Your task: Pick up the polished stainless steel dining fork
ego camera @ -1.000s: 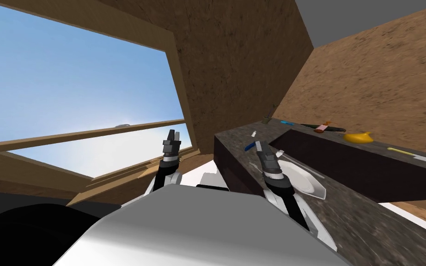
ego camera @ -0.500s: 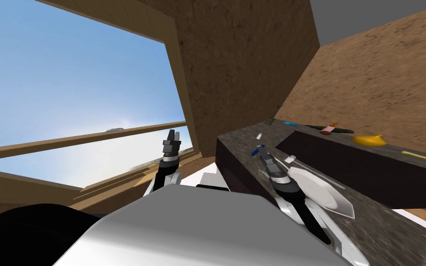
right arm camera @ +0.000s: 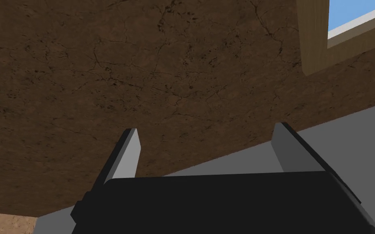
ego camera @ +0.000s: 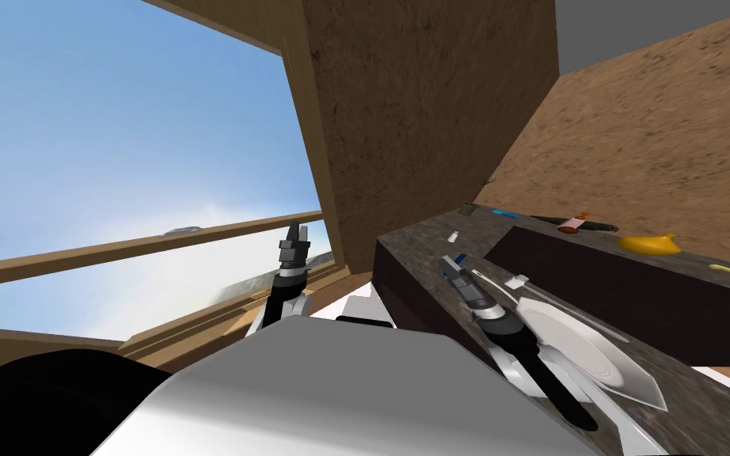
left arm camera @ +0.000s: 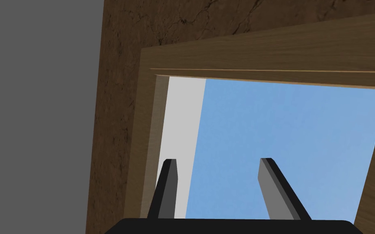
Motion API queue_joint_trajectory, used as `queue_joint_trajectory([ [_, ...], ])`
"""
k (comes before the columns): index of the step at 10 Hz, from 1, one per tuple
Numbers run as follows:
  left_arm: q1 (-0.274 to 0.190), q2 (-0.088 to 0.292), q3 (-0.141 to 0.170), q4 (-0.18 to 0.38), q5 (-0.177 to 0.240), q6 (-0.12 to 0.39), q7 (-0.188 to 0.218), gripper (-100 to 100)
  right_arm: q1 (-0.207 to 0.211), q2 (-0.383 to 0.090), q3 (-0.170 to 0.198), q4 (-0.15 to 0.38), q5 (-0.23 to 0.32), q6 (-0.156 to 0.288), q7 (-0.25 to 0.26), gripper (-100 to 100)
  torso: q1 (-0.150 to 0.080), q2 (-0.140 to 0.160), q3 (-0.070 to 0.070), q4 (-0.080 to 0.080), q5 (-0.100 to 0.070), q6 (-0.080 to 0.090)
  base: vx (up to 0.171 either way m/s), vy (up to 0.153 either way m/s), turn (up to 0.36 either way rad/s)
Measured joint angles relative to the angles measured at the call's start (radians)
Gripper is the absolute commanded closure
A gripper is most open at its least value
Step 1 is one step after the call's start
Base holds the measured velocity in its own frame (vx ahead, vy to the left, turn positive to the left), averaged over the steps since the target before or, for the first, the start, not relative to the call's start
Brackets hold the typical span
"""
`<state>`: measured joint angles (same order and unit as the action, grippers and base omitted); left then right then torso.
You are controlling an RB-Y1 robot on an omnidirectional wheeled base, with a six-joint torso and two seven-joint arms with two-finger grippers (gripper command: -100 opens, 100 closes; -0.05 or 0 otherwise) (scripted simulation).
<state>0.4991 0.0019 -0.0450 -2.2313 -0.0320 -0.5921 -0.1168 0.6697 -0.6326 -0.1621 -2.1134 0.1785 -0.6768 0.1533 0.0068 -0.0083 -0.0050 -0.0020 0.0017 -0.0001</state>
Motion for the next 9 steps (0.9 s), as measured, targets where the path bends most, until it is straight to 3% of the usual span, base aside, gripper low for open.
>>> queue_joint_trajectory([
  [4, 0.0, 0.0, 0.0, 0.0, 0.0, 0.0, 0.0, 0, 0.072, -0.106, -0.028, 0.062, 0.038, 0.001, 0.05, -100, -0.004, 0.002, 0.001, 0.0, -0.001, 0.0, 0.091, 0.054, -0.017],
  [9, 0.0, 0.0, 0.0, 0.0, 0.0, 0.0, 0.0, 0, 0.176, -0.237, -0.044, 0.162, 0.096, 0.028, 0.105, -100, -0.009, 0.006, 0.004, 0.001, -0.002, 0.0, 0.041, -0.013, -0.019],
])
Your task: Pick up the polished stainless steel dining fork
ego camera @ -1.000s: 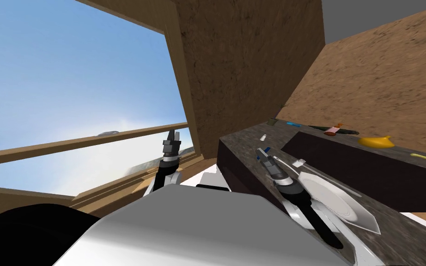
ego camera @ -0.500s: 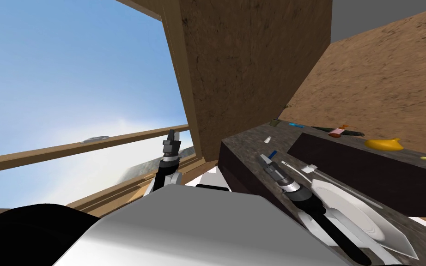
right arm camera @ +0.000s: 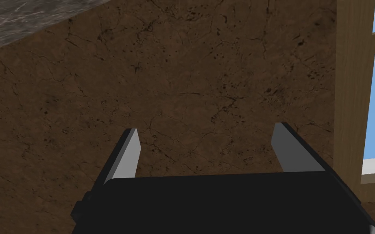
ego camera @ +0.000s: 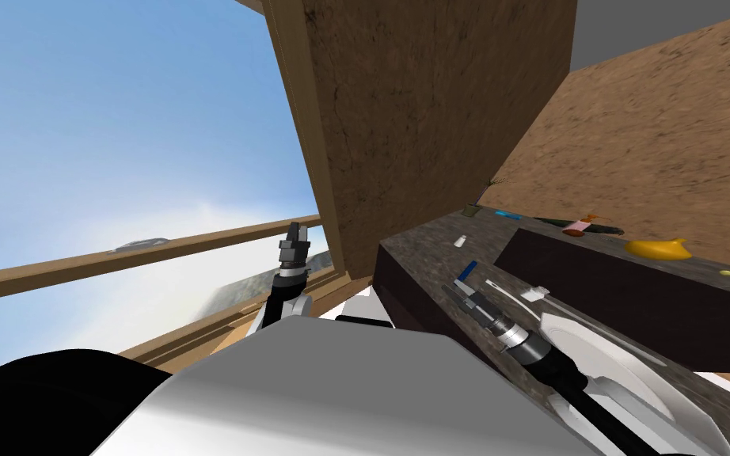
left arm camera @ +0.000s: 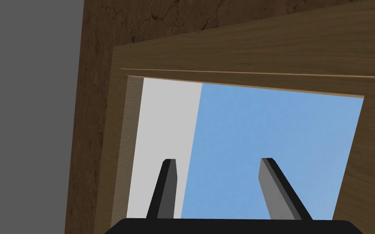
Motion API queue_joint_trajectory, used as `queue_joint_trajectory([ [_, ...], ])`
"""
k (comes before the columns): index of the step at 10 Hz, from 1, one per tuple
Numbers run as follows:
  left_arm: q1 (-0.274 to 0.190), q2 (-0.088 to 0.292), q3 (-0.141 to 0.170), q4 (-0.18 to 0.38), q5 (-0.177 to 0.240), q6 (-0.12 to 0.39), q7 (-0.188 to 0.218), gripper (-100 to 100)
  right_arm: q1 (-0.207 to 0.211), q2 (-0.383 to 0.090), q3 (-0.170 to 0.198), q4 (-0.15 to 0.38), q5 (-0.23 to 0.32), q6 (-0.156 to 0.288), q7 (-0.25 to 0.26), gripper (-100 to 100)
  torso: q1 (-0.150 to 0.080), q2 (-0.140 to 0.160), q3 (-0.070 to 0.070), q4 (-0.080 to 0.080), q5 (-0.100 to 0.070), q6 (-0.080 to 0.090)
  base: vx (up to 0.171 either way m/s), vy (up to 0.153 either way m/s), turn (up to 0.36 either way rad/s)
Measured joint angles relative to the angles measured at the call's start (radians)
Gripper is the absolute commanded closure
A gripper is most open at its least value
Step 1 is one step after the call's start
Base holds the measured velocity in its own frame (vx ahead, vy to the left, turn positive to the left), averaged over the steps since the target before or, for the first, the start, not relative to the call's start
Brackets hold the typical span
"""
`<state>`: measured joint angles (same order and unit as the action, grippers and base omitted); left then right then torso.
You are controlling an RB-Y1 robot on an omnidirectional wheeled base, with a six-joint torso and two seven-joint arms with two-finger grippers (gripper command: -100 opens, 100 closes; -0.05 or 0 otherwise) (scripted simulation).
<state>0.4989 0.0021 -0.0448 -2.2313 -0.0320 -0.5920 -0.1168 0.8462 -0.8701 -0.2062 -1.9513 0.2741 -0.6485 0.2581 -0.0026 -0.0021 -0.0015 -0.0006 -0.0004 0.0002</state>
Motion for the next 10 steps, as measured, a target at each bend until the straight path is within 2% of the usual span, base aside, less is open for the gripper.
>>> queue_joint_trajectory([
  [1, 0.0, 0.0, 0.0, 0.0, 0.0, 0.0, 0.0, 0, 0.017, -0.032, 0.0, 0.021, 0.012, 0.011, 0.007, -100, -0.001, 0.0, 0.0, 0.0, 0.0, 0.0, 0.026, -0.039, -0.015],
  [2, 0.0, 0.0, 0.0, 0.0, 0.0, 0.0, 0.0, 0, 0.054, -0.055, -0.004, 0.028, 0.027, 0.025, 0.017, -100, -0.001, 0.001, 0.0, 0.0, 0.0, 0.0, 0.017, -0.035, -0.008],
  [4, 0.0, 0.0, 0.0, 0.0, 0.0, 0.0, 0.0, 0, 0.074, -0.083, 0.002, 0.059, 0.044, 0.035, 0.031, -100, -0.001, 0.002, 0.001, 0.0, 0.0, 0.0, 0.016, -0.035, -0.016],
  [5, 0.0, 0.0, 0.0, 0.0, 0.0, 0.0, 0.0, 0, 0.105, -0.109, -0.005, 0.074, 0.054, 0.043, 0.036, -100, -0.001, 0.001, 0.001, 0.0, 0.0, 0.0, 0.015, -0.033, -0.008],
  [7, 0.0, 0.0, 0.0, 0.0, 0.0, 0.0, 0.0, 0, 0.107, -0.139, 0.013, 0.111, 0.073, 0.06, 0.045, -100, -0.001, 0.002, 0.001, 0.0, 0.0, 0.0, 0.012, -0.036, -0.013],
  [10, 0.0, 0.0, 0.0, 0.0, 0.0, 0.0, 0.0, 0, 0.178, -0.199, 0.013, 0.185, 0.109, 0.07, 0.073, -100, -0.002, 0.001, 0.001, 0.0, -0.001, 0.0, 0.019, -0.052, -0.018],
])
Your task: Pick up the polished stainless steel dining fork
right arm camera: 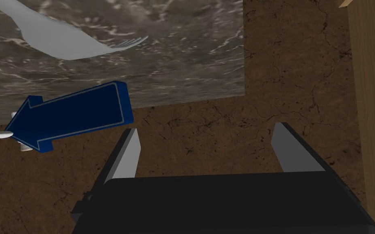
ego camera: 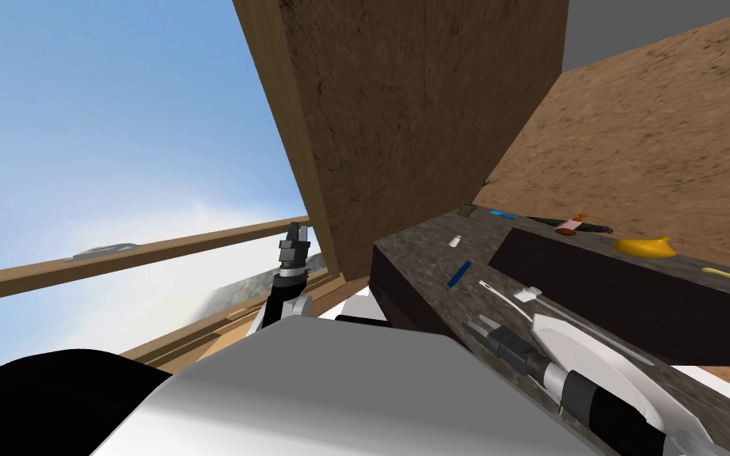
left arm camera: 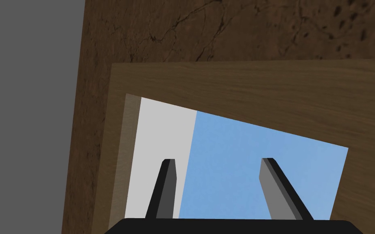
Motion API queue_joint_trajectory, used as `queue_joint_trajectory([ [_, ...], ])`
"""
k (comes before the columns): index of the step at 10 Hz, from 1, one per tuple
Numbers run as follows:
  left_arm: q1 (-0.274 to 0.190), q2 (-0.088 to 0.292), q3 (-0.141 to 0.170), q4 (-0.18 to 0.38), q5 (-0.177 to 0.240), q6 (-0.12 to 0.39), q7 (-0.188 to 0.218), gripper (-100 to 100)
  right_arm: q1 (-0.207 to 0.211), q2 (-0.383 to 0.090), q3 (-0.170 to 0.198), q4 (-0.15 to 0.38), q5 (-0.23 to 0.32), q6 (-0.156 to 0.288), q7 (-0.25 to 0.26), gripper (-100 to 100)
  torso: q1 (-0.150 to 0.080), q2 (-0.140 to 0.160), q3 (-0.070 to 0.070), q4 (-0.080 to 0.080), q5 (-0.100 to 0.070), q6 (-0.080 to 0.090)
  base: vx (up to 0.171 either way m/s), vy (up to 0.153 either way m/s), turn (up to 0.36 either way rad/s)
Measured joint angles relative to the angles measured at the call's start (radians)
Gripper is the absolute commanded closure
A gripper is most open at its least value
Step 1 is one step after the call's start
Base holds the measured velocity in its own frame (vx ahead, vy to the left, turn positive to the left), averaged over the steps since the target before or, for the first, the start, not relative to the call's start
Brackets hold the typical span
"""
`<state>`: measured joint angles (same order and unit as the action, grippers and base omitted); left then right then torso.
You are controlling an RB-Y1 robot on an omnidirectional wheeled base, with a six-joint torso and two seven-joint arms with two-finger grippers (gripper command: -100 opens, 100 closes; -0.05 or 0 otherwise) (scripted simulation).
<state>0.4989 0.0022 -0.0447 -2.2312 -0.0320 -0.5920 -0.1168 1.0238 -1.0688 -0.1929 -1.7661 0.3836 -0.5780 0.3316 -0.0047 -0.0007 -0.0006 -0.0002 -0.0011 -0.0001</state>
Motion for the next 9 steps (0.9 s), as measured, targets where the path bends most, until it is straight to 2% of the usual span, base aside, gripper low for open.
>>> queue_joint_trajectory([
  [1, 0.0, 0.0, 0.0, 0.0, 0.0, 0.0, 0.0, 0, 0.001, -0.019, 0.014, 0.039, 0.013, 0.004, 0.008, -100, 0.0, 0.0, 0.0, 0.0, 0.0, 0.0, 0.006, -0.035, -0.003],
  [3, 0.0, 0.0, 0.0, 0.0, 0.0, 0.0, 0.0, 0, 0.047, -0.035, 0.001, 0.04, 0.024, 0.014, 0.017, -100, 0.002, 0.001, 0.001, 0.0, 0.0, 0.0, 0.004, -0.029, -0.016],
  [5, 0.0, 0.0, 0.0, 0.0, 0.0, 0.0, 0.0, 0, 0.074, -0.081, 0.013, 0.08, 0.048, 0.036, 0.027, -100, 0.001, 0.0, 0.0, 0.0, 0.0, 0.0, 0.009, -0.037, -0.008],
  [6, 0.0, 0.0, 0.0, 0.0, 0.0, 0.0, 0.0, 0, 0.075, -0.083, 0.014, 0.083, 0.049, 0.039, 0.027, 0, 0.002, 0.001, 0.0, 0.0, 0.0, 0.0, 0.0, 0.0, 0.0],
  [7, 0.0, 0.0, 0.0, 0.0, 0.0, 0.0, 0.0, 0, 0.075, -0.083, 0.014, 0.083, 0.049, 0.039, 0.027, -100, 0.003, 0.001, 0.001, 0.0, 0.001, 0.0, -0.027, 0.022, 0.109],
  [9, 0.0, 0.0, 0.0, 0.0, 0.0, 0.0, 0.0, 0, 0.054, -0.082, 0.021, 0.121, 0.039, 0.029, 0.023, -100, 0.007, 0.003, 0.002, 0.001, 0.001, -0.001, -0.06, 0.051, 0.164],
])
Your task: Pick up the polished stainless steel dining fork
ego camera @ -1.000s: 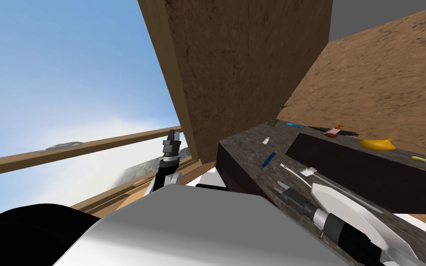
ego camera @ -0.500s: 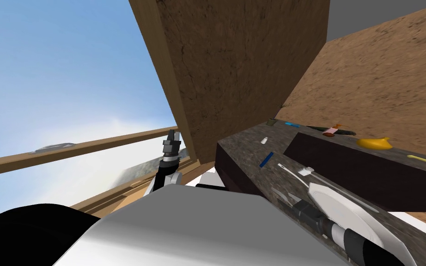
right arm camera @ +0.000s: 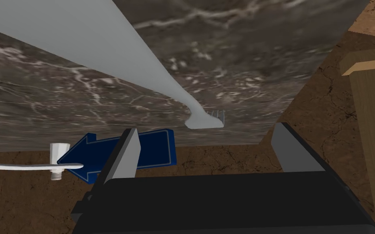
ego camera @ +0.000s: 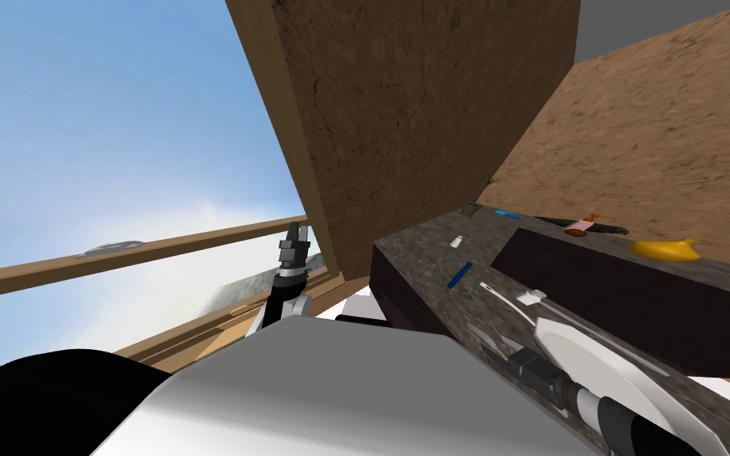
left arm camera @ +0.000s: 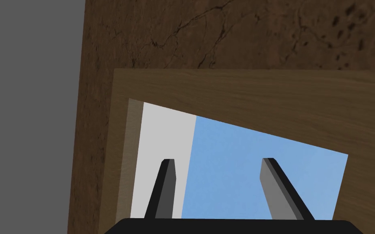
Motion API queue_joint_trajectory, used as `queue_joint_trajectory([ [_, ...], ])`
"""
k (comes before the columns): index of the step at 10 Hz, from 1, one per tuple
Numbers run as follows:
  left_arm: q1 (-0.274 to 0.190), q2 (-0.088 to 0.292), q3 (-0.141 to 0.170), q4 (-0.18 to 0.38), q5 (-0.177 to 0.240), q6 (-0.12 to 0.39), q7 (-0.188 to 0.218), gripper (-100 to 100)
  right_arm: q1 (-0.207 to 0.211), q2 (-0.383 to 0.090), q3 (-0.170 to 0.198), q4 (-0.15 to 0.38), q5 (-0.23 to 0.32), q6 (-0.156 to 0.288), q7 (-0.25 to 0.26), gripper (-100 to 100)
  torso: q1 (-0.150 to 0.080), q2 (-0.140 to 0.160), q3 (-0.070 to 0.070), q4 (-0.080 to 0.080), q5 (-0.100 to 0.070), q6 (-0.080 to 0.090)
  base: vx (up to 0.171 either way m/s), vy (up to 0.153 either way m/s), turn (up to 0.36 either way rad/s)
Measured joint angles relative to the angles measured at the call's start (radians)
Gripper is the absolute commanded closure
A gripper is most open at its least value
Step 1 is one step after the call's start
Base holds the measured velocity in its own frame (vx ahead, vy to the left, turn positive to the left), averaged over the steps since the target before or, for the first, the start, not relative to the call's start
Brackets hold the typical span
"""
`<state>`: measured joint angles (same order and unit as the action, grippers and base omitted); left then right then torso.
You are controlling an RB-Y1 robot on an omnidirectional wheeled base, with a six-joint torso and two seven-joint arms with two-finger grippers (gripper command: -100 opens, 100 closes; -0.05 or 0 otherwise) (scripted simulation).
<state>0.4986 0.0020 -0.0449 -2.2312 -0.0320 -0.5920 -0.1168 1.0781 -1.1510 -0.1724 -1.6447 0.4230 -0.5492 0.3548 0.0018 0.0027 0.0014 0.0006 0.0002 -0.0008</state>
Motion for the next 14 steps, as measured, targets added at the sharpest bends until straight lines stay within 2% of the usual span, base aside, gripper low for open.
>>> queue_joint_trajectory([
  [3, 0.0, 0.0, 0.0, 0.0, 0.0, 0.0, 0.0, 0, -0.04, 0.001, 0.016, 0.066, -0.013, -0.019, -0.005, -100, 0.0, 0.001, 0.0, 0.0, 0.0, 0.0, -0.048, 0.039, 0.099],
  [6, 0.0, 0.0, 0.0, 0.0, 0.0, 0.0, 0.0, 0, -0.082, 0.005, 0.028, 0.155, -0.032, -0.049, -0.009, -100, 0.001, 0.001, 0.001, 0.0, 0.0, 0.001, -0.058, 0.063, 0.167],
  [9, 0.0, 0.0, 0.0, 0.0, 0.0, 0.0, 0.0, 0, -0.143, 0.006, 0.053, 0.253, -0.05, -0.075, -0.018, -100, 0.001, 0.002, 0.001, 0.001, 0.0, 0.001, -0.055, 0.049, 0.108],
  [10, 0.0, 0.0, 0.0, 0.0, 0.0, 0.0, 0.0, 0, -0.145, 0.006, 0.054, 0.257, -0.051, -0.077, -0.019, 100, -0.001, 0.001, 0.001, 0.0, 0.0, 0.001, 0.0, 0.0, 0.0],
  [14, 0.0, 0.0, 0.0, 0.0, 0.0, 0.0, 0.0, 0, -0.145, 0.005, 0.054, 0.256, -0.05, -0.078, -0.016, 100, -0.003, -0.002, -0.001, 0.0, -0.001, 0.002, 0.0, 0.0, 0.0],
])
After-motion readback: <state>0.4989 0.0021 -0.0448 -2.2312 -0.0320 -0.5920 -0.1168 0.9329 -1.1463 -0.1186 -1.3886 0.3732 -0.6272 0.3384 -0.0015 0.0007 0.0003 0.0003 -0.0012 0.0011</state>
